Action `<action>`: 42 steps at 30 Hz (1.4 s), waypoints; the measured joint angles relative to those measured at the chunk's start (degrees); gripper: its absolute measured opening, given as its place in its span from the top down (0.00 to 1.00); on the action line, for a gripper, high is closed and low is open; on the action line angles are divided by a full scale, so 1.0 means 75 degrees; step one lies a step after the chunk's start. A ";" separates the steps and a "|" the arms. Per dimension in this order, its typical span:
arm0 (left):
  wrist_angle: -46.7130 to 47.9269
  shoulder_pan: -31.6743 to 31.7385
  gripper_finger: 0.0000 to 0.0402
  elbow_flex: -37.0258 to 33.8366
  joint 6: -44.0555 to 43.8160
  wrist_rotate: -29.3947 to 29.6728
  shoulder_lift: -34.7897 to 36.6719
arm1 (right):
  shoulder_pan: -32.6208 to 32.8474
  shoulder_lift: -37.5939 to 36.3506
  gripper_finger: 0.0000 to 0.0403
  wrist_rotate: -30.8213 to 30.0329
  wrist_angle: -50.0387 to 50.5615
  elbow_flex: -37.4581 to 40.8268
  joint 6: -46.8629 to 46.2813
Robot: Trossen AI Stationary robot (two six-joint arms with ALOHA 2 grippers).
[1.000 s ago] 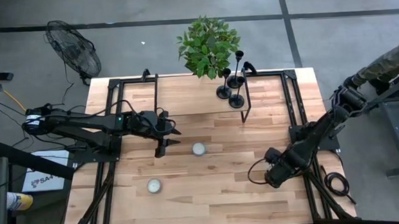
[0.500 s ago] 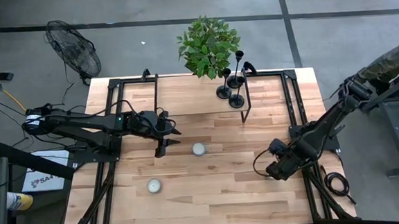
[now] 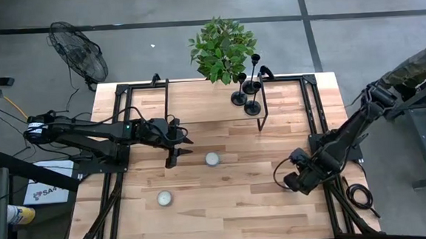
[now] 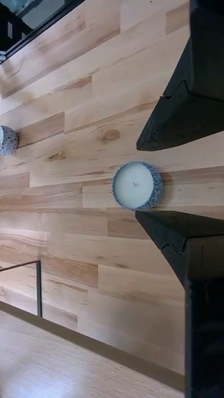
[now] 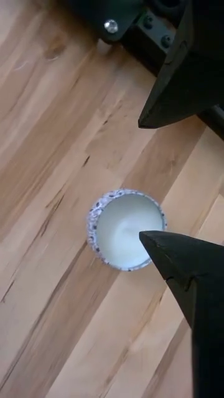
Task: Pick & Place candle stick holders
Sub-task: Put the white scented candle on the shelf
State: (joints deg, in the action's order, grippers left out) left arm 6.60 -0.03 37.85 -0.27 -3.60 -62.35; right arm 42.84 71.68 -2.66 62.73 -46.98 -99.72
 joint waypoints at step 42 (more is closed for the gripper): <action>-0.0012 -0.0003 0.59 0.0000 -0.0032 0.0000 0.0000 | 0.0321 0.0650 0.31 -0.0119 -0.0274 0.0000 -0.0681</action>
State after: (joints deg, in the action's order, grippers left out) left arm 6.50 -0.05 37.85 -0.51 -3.60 -62.35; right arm 45.25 76.55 -3.55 60.67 -46.98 -104.82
